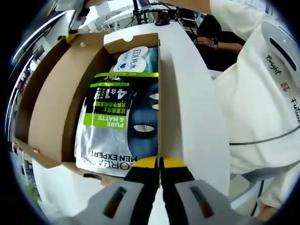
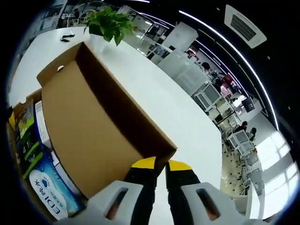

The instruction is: Operate the shoe box by opening the lid, removing the specified soft item, and placing it in the target area until the item is outside and the box remains undamaged.

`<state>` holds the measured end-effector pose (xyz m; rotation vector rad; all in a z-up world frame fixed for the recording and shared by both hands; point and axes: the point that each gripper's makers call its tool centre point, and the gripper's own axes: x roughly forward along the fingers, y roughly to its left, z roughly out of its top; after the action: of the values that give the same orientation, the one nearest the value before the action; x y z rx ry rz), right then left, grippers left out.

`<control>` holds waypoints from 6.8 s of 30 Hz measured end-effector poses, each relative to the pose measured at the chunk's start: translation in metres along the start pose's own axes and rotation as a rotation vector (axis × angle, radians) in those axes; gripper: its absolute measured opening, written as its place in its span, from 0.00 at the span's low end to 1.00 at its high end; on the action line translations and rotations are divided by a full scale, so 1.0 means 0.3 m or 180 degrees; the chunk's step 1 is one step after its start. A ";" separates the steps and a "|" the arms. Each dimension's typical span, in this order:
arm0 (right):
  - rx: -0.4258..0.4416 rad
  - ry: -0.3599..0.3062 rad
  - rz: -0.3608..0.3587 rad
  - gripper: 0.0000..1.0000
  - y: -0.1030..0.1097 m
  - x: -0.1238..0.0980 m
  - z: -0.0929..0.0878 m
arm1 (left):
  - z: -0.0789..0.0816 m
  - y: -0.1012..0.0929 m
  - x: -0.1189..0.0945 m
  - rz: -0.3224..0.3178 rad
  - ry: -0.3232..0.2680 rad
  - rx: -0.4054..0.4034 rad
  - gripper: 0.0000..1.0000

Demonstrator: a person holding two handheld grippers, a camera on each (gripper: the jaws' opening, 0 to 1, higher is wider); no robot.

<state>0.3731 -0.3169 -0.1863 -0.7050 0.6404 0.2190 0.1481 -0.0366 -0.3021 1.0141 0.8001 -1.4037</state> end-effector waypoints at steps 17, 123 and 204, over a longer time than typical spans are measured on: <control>0.0041 0.0107 0.0007 0.03 0.025 0.070 -0.020 | -0.002 0.000 0.002 0.0001 0.0006 0.0018 0.01; 0.0631 -0.1260 0.1936 0.29 0.364 -0.123 0.152 | -0.005 0.009 -0.018 0.0133 0.0138 0.0165 0.03; 0.0482 -0.0851 0.2485 0.37 0.581 -0.279 -0.028 | -0.005 -0.001 -0.020 0.0109 0.0110 0.0176 0.02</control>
<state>0.2343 -0.1902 -0.2327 -0.2420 0.6413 0.9585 0.1478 -0.0327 -0.2971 1.0926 0.7693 -1.3887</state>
